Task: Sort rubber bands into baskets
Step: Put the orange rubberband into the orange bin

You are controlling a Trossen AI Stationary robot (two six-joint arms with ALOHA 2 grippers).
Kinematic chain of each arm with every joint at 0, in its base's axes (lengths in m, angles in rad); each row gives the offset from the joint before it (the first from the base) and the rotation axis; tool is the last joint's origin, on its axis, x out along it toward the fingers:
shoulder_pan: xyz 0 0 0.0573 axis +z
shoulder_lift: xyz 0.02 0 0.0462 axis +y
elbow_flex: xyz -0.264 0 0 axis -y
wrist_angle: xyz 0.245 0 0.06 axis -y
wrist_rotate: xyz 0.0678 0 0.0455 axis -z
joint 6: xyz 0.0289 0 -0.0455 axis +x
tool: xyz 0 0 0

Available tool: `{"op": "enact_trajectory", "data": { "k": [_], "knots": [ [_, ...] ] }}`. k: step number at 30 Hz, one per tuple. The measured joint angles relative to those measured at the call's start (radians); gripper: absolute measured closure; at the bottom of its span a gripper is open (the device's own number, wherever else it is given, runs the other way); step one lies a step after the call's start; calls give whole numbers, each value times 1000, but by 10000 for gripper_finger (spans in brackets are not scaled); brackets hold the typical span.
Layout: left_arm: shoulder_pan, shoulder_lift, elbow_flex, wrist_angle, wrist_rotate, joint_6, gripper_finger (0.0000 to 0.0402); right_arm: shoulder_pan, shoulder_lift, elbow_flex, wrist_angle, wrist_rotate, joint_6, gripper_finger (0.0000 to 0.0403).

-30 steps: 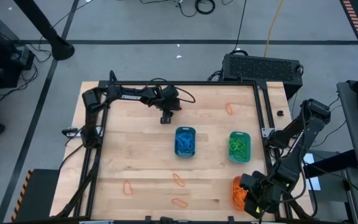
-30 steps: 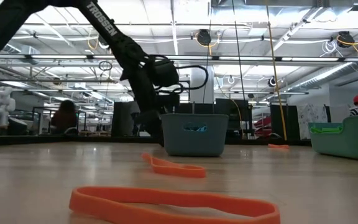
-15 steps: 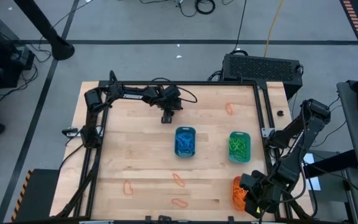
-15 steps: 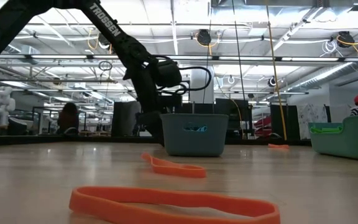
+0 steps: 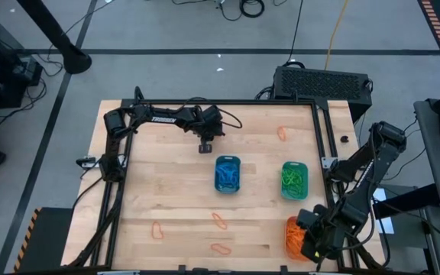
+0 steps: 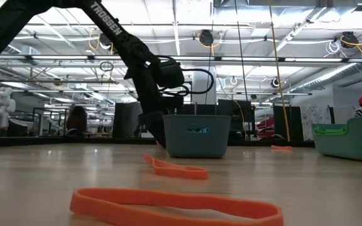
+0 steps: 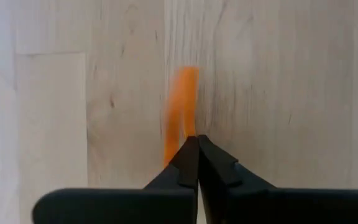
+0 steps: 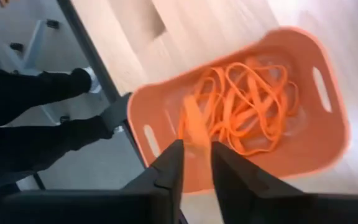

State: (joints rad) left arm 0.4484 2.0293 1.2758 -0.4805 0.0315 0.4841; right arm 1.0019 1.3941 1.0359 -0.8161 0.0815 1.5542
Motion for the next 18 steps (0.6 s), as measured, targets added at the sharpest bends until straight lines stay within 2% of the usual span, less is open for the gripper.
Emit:
{"op": "enact_trajectory", "data": {
  "k": [7,12,15,18],
  "knots": [
    [-3,-43,-7,-15,-11,-33,399,0,0,0,-16,-5,5,268],
    [-12,-146,-9,-45,-23,-59,400,-10,0,0,-16,14,12,239],
    [-30,-228,-7,-78,41,-130,400,-20,-4,0,-9,72,-4,234],
    [-66,-319,-8,-92,130,-233,401,-25,-14,0,-11,182,-31,234]
  ]
}}
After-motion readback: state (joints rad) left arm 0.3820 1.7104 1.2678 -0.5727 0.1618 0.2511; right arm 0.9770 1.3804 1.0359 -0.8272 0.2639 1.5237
